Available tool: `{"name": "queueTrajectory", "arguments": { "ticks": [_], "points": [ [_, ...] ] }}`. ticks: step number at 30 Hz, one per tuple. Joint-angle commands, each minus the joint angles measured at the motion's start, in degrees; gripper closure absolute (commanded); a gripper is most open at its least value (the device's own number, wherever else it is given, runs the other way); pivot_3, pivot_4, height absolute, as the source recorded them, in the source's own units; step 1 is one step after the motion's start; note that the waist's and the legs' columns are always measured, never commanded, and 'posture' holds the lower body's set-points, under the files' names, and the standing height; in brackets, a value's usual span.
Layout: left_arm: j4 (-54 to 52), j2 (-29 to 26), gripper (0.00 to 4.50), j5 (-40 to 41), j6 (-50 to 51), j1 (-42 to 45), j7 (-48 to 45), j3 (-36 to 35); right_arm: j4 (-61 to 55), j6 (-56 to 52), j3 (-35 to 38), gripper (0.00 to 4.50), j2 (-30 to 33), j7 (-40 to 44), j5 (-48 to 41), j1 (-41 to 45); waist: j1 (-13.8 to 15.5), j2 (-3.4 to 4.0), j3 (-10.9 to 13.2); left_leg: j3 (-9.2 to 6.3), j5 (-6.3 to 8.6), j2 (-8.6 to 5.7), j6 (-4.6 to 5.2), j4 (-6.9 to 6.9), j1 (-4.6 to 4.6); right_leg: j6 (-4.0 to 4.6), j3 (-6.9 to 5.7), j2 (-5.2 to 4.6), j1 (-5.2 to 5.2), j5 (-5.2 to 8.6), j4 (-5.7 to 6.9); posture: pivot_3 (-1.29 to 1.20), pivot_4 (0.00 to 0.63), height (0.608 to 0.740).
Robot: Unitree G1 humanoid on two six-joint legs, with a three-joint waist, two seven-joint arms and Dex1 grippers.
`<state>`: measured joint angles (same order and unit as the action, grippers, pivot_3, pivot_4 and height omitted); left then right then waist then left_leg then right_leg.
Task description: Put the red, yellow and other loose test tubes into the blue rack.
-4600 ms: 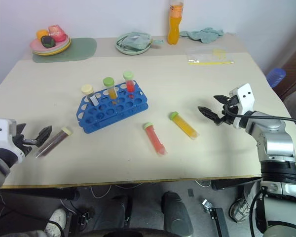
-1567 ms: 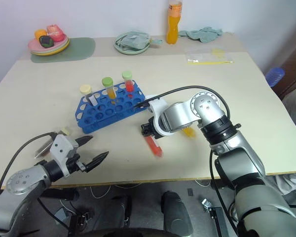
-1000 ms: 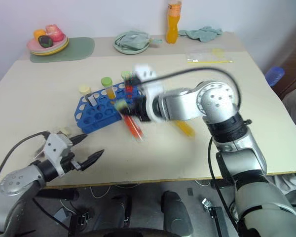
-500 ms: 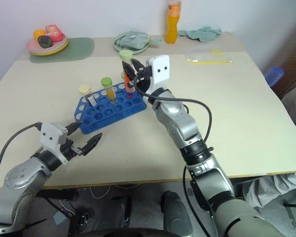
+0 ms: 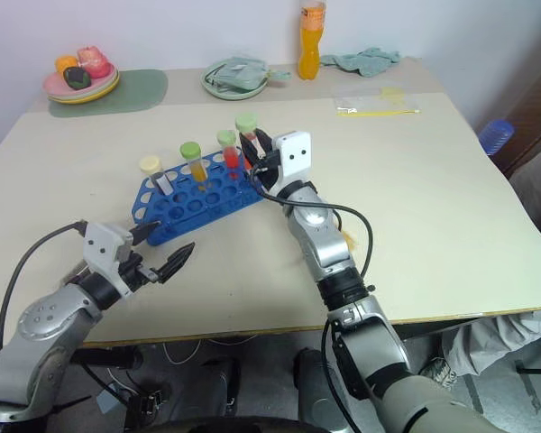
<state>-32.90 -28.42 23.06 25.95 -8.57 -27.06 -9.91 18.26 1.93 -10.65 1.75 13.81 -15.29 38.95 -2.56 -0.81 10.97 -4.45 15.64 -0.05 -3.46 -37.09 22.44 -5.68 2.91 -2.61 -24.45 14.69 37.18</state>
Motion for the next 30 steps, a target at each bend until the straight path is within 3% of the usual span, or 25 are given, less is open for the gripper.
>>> {"name": "queueTrajectory", "arguments": {
  "ticks": [1, 30],
  "points": [
    [-1.74, -0.08, 0.0, 0.05, -0.43, 0.54, 0.02, 0.04, -2.05, 0.79, 0.68, 3.62, -1.44, 1.81, 0.82, 0.06, -0.01, 0.0, 0.0, 0.0, 0.0, 0.0, 0.0, 0.0, 0.0, 0.0, 0.0, 0.0, 0.0, 0.0, 0.0, 0.0, 0.15, 0.74],
    [-2.21, -0.22, 0.0, 0.35, -0.08, -0.22, -0.74, 0.48, 7.26, 6.73, 4.09, 3.62, -5.5, 3.35, 7.15, -0.16, 0.01, 0.0, 0.0, 0.0, -0.01, -0.02, -0.01, -0.01, -0.03, 0.0, 0.0, -0.02, 0.02, 0.0, 0.02, 0.0, 0.15, 0.74]
  ]
}}
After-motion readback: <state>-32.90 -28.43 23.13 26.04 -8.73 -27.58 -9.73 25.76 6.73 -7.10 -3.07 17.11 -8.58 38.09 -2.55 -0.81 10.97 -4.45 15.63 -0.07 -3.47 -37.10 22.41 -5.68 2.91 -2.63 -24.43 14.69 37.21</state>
